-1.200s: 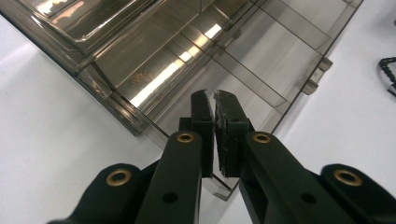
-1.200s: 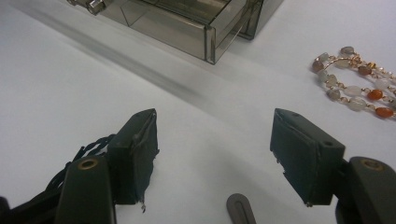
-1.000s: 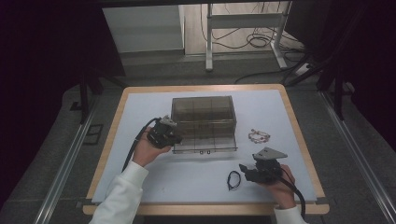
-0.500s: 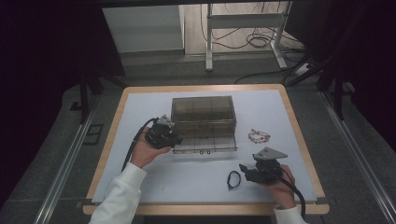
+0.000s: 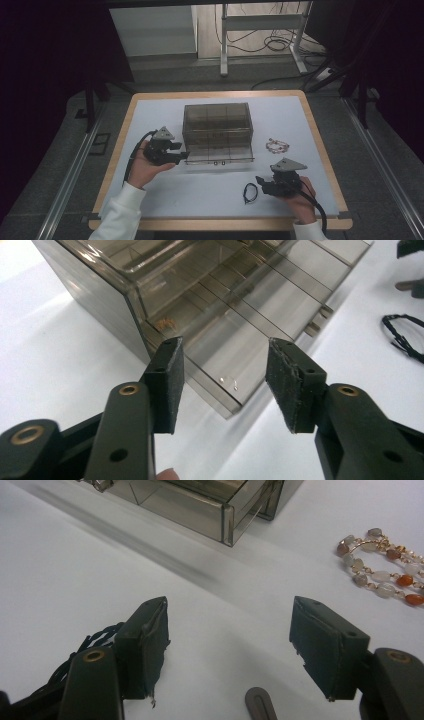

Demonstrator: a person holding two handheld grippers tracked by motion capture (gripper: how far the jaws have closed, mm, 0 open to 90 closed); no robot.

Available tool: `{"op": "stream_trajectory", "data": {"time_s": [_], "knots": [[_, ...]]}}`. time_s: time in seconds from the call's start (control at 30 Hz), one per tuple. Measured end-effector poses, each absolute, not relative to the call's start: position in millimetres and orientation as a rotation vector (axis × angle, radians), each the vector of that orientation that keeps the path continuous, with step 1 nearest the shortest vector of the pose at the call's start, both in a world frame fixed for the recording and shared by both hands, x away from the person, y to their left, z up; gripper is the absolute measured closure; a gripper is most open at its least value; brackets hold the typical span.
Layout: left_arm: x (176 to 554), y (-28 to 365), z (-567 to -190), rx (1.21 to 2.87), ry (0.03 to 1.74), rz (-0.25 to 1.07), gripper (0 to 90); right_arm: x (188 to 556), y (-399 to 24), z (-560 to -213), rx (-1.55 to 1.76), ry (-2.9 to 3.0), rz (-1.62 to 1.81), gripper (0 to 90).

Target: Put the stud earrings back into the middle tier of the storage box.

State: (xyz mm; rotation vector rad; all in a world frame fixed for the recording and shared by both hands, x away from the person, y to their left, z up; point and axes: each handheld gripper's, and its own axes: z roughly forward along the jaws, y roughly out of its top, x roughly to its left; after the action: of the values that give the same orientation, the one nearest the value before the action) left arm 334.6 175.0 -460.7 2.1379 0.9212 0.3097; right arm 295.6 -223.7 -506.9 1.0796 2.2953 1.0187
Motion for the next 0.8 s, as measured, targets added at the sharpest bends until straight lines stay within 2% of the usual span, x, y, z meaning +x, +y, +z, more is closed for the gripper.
{"op": "stream_trajectory", "data": {"time_s": [0.8], "knots": [[294, 191, -482, 2.165, 0.908, 0.294, 47.6, 296, -225, -507, 1.082, 2.291, 1.017, 31.8]]}}
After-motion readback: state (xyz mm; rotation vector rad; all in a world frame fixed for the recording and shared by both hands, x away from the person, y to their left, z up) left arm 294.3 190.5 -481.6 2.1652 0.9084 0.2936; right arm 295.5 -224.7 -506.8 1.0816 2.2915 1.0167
